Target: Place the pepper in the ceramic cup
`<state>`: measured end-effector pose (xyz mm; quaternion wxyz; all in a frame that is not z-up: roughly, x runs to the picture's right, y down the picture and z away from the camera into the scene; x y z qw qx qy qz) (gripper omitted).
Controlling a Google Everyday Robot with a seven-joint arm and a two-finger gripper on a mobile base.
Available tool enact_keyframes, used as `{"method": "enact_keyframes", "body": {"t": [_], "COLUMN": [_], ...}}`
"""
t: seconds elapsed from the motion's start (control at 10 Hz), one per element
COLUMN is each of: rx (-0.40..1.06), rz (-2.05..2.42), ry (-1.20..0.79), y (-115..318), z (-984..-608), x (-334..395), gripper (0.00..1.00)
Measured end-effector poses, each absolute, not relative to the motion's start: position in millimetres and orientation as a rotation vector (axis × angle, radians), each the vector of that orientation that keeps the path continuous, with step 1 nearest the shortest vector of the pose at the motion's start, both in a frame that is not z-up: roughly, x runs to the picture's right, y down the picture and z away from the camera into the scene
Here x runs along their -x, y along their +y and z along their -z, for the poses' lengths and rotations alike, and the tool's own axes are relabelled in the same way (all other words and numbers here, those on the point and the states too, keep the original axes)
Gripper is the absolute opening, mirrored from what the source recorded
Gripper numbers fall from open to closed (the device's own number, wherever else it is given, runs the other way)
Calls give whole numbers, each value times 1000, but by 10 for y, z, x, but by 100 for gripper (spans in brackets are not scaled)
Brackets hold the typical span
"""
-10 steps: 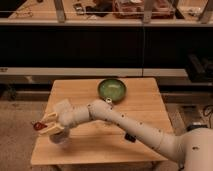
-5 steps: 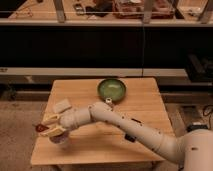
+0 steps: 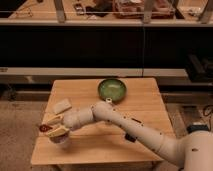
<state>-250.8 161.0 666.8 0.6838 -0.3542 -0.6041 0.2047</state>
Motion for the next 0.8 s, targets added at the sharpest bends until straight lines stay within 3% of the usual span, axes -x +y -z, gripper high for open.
{"method": "enact_keyframes", "body": {"t": [0.1,0.8], "rx": [786,729], "rz": [-467,-493], "ry": [-1349,-1398], "y": [1590,1385], "z": [-6707,-6628], "x": [2446,2282], "gripper": [66,66]}}
